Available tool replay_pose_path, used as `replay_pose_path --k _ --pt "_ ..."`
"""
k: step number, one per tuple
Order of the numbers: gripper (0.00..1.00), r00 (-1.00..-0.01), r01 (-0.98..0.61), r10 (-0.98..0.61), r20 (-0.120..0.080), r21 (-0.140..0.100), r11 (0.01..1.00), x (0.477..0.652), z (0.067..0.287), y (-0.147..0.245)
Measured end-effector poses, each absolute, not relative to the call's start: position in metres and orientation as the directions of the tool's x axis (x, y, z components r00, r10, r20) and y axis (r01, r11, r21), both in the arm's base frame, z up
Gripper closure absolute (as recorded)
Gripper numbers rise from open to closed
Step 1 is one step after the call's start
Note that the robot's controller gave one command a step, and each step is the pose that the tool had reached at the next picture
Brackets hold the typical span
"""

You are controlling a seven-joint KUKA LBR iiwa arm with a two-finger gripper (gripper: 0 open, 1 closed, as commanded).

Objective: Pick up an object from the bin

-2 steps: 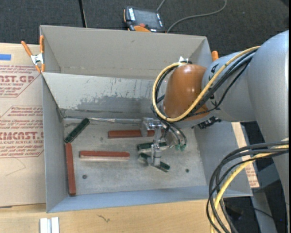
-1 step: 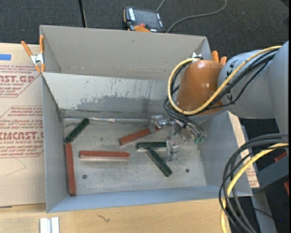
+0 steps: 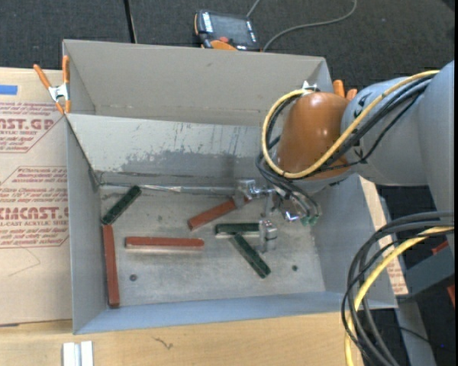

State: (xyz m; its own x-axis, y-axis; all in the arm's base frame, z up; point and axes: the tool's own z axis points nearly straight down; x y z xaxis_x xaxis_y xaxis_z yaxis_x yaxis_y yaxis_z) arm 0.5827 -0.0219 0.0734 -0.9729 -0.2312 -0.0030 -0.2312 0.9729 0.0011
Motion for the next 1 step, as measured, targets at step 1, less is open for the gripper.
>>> replay_pose_path --k 1 --pt "0.0 -0.98 -0.199 -0.199 -0.003 0.002 0.98 0.5874 0.0757 0.007"
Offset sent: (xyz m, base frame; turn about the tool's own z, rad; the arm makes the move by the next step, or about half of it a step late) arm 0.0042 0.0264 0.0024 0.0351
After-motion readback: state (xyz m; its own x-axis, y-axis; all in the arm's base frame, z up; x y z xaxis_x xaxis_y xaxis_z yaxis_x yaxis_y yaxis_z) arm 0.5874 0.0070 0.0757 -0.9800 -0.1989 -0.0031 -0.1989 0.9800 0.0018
